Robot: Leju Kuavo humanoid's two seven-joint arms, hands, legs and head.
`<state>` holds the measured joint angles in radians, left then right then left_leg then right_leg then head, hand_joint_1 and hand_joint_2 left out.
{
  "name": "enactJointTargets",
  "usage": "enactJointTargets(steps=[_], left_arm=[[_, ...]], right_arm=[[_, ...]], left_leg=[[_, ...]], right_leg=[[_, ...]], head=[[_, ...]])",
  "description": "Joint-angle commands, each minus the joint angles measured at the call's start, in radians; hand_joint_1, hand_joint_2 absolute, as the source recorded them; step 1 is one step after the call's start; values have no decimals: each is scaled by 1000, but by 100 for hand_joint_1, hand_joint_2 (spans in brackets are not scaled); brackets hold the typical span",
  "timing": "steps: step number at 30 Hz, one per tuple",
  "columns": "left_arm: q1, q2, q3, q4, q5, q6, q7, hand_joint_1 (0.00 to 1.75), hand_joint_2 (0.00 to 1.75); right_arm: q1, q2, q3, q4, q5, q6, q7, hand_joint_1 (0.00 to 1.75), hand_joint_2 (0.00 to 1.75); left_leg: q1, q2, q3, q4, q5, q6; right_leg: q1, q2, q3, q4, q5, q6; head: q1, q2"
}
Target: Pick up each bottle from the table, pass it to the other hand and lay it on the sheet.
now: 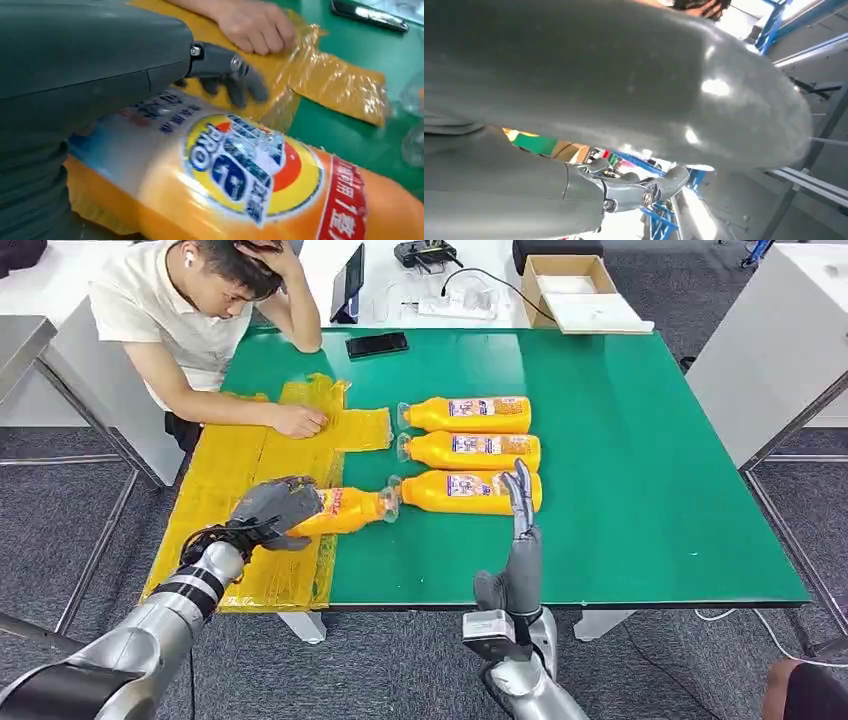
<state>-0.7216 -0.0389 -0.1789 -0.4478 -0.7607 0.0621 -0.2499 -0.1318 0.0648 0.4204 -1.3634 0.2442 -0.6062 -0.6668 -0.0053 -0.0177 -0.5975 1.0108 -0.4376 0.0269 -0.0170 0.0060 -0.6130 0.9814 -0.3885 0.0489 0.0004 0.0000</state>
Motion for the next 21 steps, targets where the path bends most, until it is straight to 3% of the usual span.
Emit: enactJointTargets(steps=[1, 4, 12, 20, 21], left_arm=[[3, 19, 3, 79, 6, -48, -52, 0, 0], [39, 25, 41, 50, 74, -115, -139, 0, 0], [112, 49, -6, -11, 90, -191, -229, 0, 0], [150, 38, 51, -115, 198, -187, -320, 0, 0], [173, 26, 78, -179, 246, -169, -341, 0, 175]], right_arm=[[-66, -36, 25, 112, -11, -14, -31, 0, 0], [-71, -44, 29, 120, -18, -23, -31, 0, 0], [-86, -65, 37, 150, -32, -52, -31, 0, 0], [-84, -70, 43, 134, -42, -69, -31, 0, 0], [-82, -71, 47, 127, -46, -73, -31, 0, 0]], left_leg=[[1, 4, 4, -1, -2, -2], [1, 4, 4, -1, -1, -1], [1, 5, 6, -2, -2, -2], [1, 4, 8, -2, -1, -2], [1, 5, 8, -2, -1, -2]], right_leg=[[1, 2, 4, -2, -1, -2], [1, 2, 3, -2, 0, -2], [1, 4, 5, -2, 0, -2], [1, 3, 7, -2, 0, -2], [1, 4, 7, -2, 0, -3]], head=[[0, 0], [0, 0], [0, 0], [0, 0], [0, 0]])
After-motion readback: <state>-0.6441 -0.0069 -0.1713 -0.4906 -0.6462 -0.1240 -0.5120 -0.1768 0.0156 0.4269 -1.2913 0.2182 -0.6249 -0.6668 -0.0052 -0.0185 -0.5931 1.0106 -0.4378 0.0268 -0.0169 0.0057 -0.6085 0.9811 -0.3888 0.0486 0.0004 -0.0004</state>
